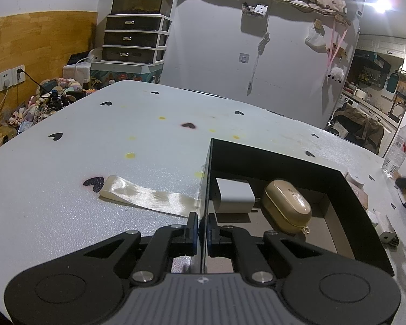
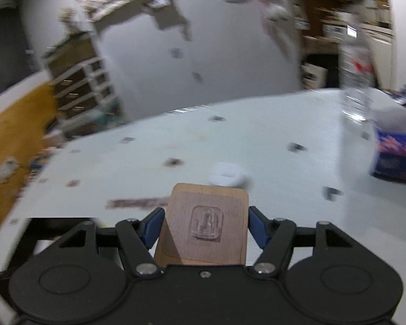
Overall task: Organize rigid objects
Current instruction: 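Carry the tan square pad into the black box and release it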
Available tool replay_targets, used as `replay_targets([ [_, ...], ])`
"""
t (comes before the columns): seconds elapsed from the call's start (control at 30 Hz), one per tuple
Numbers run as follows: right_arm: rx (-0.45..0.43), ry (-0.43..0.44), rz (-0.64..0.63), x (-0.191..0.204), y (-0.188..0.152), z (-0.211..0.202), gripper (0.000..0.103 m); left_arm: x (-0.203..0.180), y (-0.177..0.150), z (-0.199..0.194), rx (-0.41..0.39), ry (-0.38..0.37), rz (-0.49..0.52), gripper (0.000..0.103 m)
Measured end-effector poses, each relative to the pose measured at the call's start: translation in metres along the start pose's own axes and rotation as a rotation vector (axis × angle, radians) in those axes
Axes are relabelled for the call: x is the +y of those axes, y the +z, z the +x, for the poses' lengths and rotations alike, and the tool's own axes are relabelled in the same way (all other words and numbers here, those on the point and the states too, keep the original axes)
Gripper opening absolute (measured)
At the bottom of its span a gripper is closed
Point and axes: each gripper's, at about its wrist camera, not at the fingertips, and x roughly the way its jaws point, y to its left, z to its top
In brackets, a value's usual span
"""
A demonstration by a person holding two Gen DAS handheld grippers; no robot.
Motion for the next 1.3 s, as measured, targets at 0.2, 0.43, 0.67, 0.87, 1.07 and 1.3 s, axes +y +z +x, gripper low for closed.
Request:
replay_targets([
  [0.2,-0.005,0.145,-0.122,0.066,0.002,-0.009,0.067,0.001,-0.001,0.0,0.0,-0.003,-0.002,0.007],
  [0.43,0.008,0.062,-0.381,0.137,-0.007,0.01,0.067,0.002,-0.002,0.0,-0.001,-0.007,-0.005,0.007],
  [0.67,0.125,0.015,-0.558,0.184,-0.026,0.038,0.067,0.004,-0.003,0.0,-0.003,-0.018,-0.014,0.007],
  [0.87,0.117,-0.169,-0.75,0.207,-0.043,0.061,0.067,0.005,-0.003,-0.001,-0.005,-0.029,-0.022,0.008],
  [1.07,0.144,-0.181,-0.851,0.223,-0.06,0.063,0.067,0.005,-0.003,-0.001,-0.005,-0.036,-0.03,0.008],
  [1.3,0.189,-0.149,-0.818,0.231,-0.062,0.068,0.067,0.005,-0.003,-0.001,-0.003,-0.04,-0.032,0.009],
])
